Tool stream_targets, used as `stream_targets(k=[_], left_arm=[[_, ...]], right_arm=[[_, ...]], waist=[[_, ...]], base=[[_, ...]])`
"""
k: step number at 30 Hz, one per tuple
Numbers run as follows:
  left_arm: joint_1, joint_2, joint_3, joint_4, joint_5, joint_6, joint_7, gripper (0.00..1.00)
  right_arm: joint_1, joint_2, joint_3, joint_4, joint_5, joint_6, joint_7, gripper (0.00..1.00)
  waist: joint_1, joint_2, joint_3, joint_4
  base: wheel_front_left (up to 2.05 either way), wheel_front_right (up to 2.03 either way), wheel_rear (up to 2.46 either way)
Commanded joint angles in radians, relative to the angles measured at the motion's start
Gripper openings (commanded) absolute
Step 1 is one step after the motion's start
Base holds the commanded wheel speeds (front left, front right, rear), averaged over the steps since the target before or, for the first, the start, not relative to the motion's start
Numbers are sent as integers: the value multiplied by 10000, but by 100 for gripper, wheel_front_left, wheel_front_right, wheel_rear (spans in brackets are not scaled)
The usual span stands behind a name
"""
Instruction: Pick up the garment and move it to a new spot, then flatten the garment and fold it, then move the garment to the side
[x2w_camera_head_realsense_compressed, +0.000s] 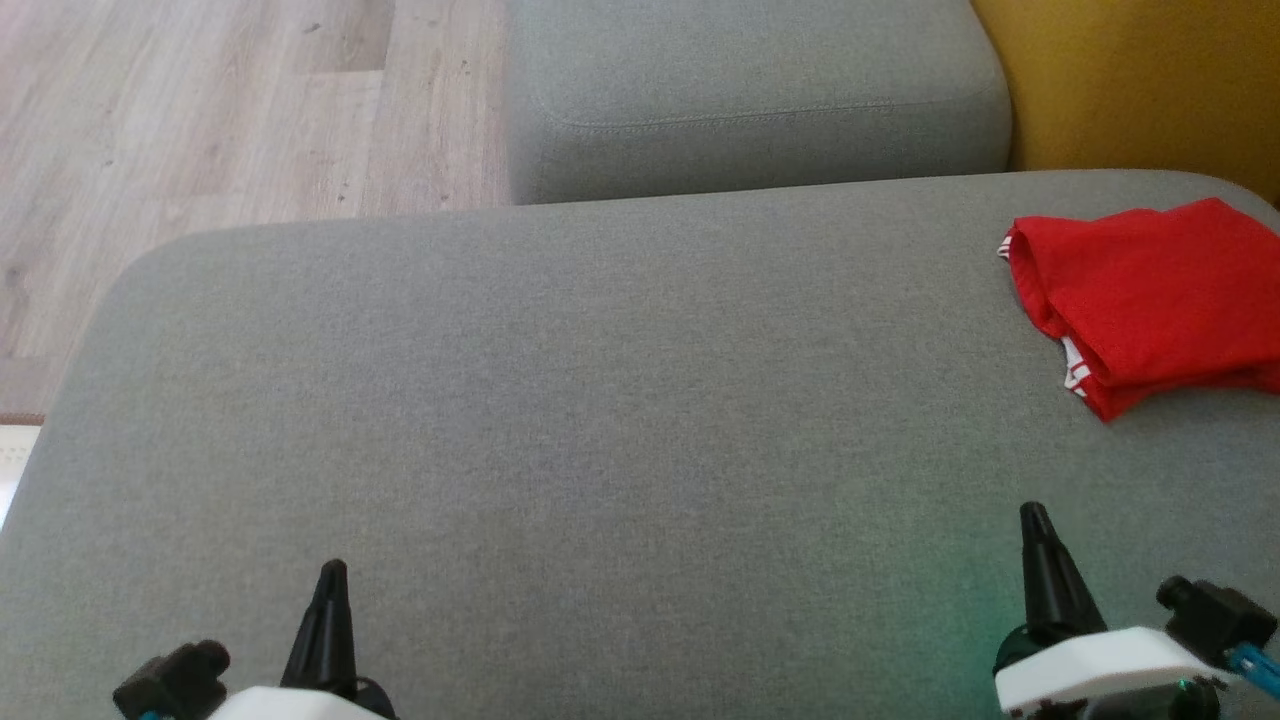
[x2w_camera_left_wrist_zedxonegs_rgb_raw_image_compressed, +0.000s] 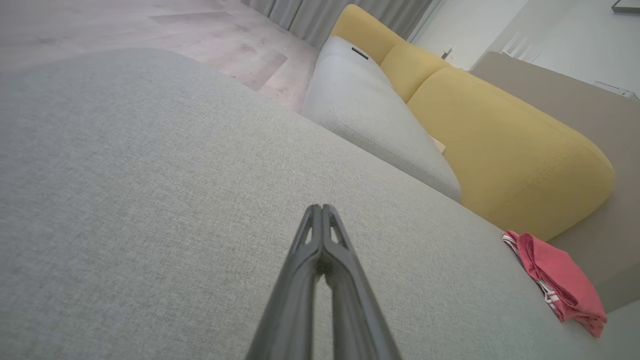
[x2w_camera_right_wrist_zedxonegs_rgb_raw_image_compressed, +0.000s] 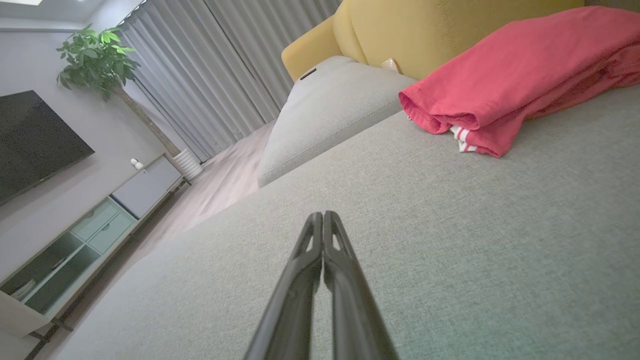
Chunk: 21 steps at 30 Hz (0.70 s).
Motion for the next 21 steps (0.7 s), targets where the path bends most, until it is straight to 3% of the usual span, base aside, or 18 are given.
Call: stream_targets(k=[1, 21], left_arm=[[-498, 149, 213, -230, -231, -106, 30, 0], [-1114, 199, 538, 130, -2625, -421, 555, 0]], right_arm=[[-615, -49, -54, -317, 245, 21, 49, 0], [-944, -22, -383, -315, 2628, 32, 588, 0]], waist=[[0, 0, 6, 0], [0, 0, 152, -13]], base=[[0, 0, 0], [0, 0, 0]])
